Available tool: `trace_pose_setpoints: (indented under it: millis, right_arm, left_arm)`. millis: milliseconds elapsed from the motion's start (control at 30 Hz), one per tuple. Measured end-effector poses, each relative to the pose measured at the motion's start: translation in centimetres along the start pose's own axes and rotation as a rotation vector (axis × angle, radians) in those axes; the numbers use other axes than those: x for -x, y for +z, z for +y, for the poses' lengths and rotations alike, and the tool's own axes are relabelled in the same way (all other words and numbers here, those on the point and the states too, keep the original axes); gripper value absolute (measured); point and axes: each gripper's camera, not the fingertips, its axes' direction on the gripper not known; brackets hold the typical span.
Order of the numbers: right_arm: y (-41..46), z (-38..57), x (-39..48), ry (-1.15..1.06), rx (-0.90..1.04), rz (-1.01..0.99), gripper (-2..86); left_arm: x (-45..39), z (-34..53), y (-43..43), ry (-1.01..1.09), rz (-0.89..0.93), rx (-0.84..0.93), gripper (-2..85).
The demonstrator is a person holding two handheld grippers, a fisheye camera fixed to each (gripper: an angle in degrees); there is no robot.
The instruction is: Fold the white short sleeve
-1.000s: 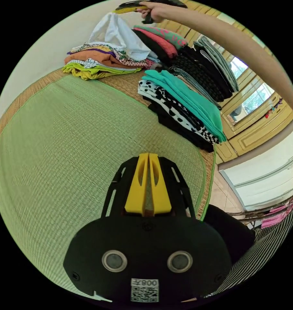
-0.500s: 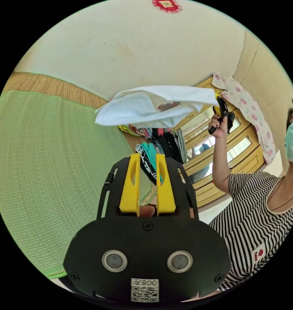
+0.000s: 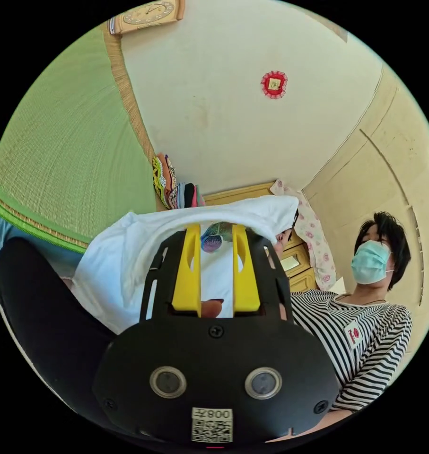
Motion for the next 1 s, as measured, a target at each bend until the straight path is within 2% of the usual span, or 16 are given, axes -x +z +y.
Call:
trace_pose_setpoints:
  millis: [233, 400, 600, 733, 800, 867, 1000]
  right_arm:
    - [-1.6, -1.3, 7.0, -0.102, -0.024, -0.020, 0.1]
    - [-2.6, -2.3, 11.4, -0.165, -0.010, -0.007, 0.1]
    - [-4.4, -2.2, 14.7, -0.191, -0.005, 0.046, 0.1]
    - [-5.8, -1.8, 15.8, -0.184, -0.018, 0.077, 0.1]
    - [-6.6, -1.3, 16.1, -0.168, -0.029, 0.084, 0.1]
    - [-7.2, -0.9, 16.2, -0.156, -0.035, 0.099, 0.1]
    - [-9.4, 0.1, 16.1, -0.129, -0.069, 0.124, 0.1]
  left_arm:
    - [-3.4, 0.4, -8.8, 0.084, -0.146, -0.043, 10.7]
    - [-3.9, 0.3, -10.1, 0.112, -0.277, 0.067, 12.7]
    - [-4.8, -1.5, -8.3, 0.179, -0.237, 0.221, 13.9]
    - [-4.9, -2.2, -7.6, 0.159, -0.144, 0.310, 13.0]
    - [-5.3, -1.8, -7.4, 0.153, -0.093, 0.356, 10.9]
    - [-6.2, -1.1, -8.0, 0.144, -0.035, 0.366, 4.5]
    - [-8.5, -0.7, -10.7, 0.153, -0.029, 0.326, 2.5]
